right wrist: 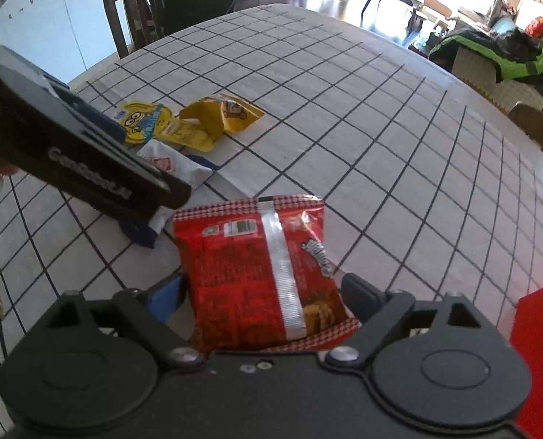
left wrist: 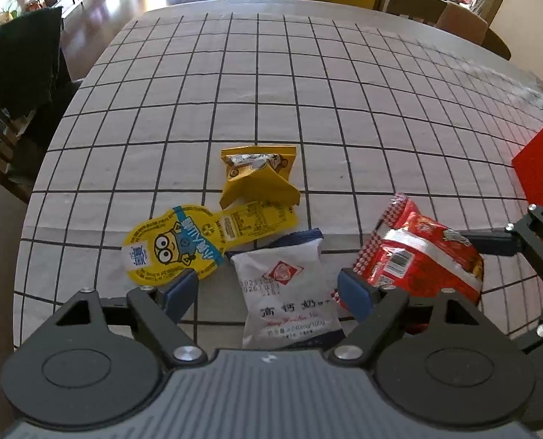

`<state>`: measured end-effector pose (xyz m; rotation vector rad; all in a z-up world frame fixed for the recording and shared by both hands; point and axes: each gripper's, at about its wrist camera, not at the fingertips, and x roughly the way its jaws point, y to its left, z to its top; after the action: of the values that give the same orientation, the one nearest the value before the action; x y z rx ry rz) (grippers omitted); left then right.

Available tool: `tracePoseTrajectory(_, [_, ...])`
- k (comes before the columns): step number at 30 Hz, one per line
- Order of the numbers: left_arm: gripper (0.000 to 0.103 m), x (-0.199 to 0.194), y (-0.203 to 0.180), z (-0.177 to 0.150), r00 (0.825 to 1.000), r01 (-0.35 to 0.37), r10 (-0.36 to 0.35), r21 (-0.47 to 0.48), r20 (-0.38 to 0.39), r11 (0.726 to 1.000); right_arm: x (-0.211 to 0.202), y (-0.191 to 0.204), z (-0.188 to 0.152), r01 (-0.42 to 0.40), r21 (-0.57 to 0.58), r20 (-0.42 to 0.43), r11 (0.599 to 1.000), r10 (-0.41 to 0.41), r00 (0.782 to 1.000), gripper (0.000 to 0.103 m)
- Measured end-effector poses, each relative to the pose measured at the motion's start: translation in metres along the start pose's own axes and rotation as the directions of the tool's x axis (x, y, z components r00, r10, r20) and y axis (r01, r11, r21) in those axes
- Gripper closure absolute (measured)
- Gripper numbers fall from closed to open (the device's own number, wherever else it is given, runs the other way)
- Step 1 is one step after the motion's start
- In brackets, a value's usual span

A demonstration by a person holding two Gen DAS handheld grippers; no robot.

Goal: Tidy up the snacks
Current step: 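Grasp the red chip bag with the right gripper while the left grasps the white milk-candy packet, then carry the red chip bag and white packet over the red box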

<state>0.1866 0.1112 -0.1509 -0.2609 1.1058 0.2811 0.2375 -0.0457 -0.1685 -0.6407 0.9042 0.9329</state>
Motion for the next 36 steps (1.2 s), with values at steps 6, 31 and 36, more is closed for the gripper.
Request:
tracePoseTrajectory(6, [0.030,0.001,-0.007,0.000,0.999,-0.027,0.027,0.038,0.021,0.999,-0.001,0.005,-0.002,0.040,0.015,-0.001,0.999,-0.040,0.999,0.025])
tracePoseTrajectory(31, [0.058,-0.012,0.011,-0.019,0.997,0.079,-0.079,-0.054,0.003,0.995,-0.057,-0.010,-0.041,0.110,0.329,0.023,0.938,-0.124,0.992,0.034])
tracePoseTrajectory(36, [0.058,-0.036,0.004,-0.028,0.992,0.122,-0.121,-0.062,0.023,0.991,-0.080,-0.018,-0.054,0.114,0.359,0.048,0.926,-0.140,0.989,0.034])
